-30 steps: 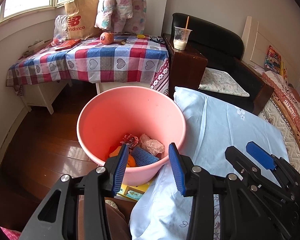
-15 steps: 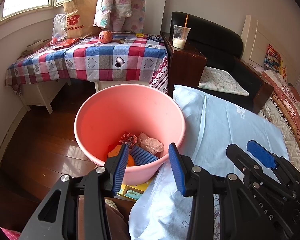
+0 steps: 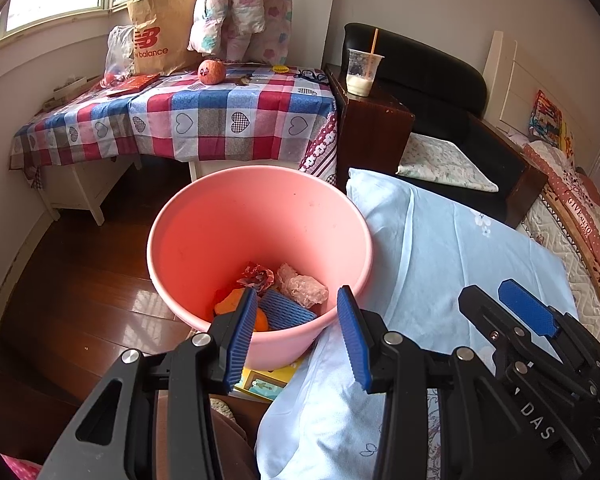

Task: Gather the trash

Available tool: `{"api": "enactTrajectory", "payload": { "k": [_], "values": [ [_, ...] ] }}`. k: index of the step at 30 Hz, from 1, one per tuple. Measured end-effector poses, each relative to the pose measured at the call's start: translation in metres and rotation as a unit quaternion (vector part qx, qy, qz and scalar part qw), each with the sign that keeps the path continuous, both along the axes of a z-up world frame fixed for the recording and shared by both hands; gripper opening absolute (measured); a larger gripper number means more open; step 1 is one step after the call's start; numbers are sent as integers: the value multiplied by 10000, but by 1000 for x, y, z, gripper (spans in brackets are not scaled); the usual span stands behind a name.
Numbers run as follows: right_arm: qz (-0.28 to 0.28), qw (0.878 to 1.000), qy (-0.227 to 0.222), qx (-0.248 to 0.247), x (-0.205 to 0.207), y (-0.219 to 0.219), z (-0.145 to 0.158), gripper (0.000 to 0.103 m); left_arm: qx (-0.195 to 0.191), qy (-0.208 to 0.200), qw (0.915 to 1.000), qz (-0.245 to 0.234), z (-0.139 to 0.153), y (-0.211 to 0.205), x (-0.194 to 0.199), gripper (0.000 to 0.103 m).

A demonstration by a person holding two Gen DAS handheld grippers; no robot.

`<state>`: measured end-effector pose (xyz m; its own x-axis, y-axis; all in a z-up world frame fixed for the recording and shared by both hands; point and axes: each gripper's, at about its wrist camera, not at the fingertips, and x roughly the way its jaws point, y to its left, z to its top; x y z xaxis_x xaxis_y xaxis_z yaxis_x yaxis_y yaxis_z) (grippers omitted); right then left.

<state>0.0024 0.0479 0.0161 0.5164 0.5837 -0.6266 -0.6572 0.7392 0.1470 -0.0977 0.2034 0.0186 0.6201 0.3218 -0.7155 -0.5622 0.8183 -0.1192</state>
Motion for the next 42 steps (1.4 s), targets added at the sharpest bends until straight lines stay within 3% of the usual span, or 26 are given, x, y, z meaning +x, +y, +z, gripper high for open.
{"api": "enactTrajectory", "payload": {
  "k": [42],
  "values": [
    [-9,10000,44,-32,2,0,-6,51,-3,-35,10000,-27,-4,0,4,41]
  ]
}}
